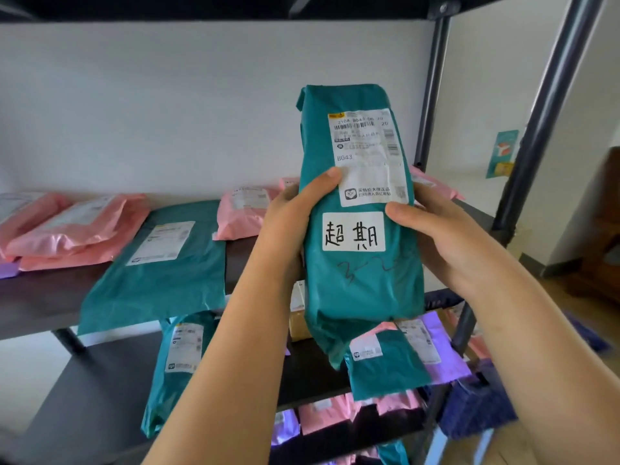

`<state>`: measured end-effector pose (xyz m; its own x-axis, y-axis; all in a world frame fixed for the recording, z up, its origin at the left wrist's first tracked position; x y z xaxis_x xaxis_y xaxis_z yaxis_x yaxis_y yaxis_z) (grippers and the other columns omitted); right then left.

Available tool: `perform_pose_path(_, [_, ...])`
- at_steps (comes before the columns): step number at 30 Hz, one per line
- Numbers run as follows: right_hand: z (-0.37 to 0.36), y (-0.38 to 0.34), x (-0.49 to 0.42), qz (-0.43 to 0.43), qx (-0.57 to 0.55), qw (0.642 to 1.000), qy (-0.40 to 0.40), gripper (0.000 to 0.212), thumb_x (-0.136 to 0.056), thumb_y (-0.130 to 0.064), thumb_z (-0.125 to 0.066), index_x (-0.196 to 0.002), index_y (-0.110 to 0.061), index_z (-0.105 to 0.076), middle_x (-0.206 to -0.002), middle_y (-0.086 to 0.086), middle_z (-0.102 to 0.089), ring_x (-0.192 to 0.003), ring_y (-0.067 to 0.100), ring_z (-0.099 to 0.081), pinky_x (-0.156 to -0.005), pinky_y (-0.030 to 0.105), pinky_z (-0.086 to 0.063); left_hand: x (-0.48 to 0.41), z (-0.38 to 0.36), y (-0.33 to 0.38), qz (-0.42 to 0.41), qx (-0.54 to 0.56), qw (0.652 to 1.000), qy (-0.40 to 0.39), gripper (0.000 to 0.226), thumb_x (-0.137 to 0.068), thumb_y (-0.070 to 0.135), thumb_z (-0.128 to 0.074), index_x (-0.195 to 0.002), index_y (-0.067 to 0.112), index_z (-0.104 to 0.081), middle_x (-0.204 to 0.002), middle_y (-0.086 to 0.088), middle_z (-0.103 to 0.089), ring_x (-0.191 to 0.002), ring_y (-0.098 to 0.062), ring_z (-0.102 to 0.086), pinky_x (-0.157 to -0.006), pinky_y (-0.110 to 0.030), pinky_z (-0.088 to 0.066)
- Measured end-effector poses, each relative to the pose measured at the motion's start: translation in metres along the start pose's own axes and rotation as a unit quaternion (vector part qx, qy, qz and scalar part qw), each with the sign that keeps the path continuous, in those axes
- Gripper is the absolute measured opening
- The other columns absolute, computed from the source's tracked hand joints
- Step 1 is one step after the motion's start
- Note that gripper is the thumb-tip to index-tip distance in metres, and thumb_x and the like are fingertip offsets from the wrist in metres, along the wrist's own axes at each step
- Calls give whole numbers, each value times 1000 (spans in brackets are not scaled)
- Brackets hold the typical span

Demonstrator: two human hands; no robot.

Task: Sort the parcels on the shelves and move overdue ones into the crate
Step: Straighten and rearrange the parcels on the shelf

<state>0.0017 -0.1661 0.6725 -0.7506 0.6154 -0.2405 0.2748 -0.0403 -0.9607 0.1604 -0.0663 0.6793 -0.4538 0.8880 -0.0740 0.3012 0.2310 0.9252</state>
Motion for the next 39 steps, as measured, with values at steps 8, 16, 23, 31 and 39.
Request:
perform_pose_path(8, [-16,13,30,6,-48,999,19,64,-76,-15,-69,-138,-21,-51,-127,4,-67,-117,25,-64,-102,48,-47,27,4,-3,-10,-32,999,4,47,-82,33,-75,-122,11,-65,-114,-16,-71,-107,-36,-68,-99,-52,-49])
perform_pose_path(16, [-17,18,35,3,-59,998,19,66,-74,-14,-69,-138,-20,-51,-127,4,-67,-118,25,-64,-101,48,-48,36,0,2,-31,-84,995,41,39,-84,31,-74,-115,9,-67,-103,-12,-75,-96,-31,-72,-92,-50,-55])
perform_pose_path(23, [-6,25,44,-17,-24,999,18,71,-71,-9,-68,-139,-18,-48,-123,2,-69,-112,22,-67,-90,39,-55,30,1,-12,-24,-120,992,18,49,-73,33,-79,-116,12,-66,-106,-8,-75,-99,-28,-72,-94,-47,-54])
perform_pose_path(31, [32,51,81,-40,1,998,58,72,-79,14,-61,-141,-17,-43,-128,6,-66,-118,26,-63,-99,51,-49,30,-29,-51,7,-123,989,-77,63,-61,18,-82,-121,12,-62,-107,-5,-74,-91,-22,-74,-70,-27,-58])
perform_pose_path(39, [105,68,127,-77,11,989,124,66,-79,14,-60,-137,-15,-51,-127,5,-67,-118,26,-63,-102,51,-48,11,-101,-108,24,-179,971,-154,60,-65,3,-86,-119,17,-65,-112,-6,-72,-101,-31,-70,-93,-51,-54])
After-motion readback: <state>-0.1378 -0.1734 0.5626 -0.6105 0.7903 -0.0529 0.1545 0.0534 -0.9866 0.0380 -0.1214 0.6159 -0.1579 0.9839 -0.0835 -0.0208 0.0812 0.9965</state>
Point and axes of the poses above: each hand's wrist, its own x-axis away from the middle knuckle, its own z-axis out of the back of the hand, y = z × x, the point moved 2 cm from there along -x, towards the middle knuckle
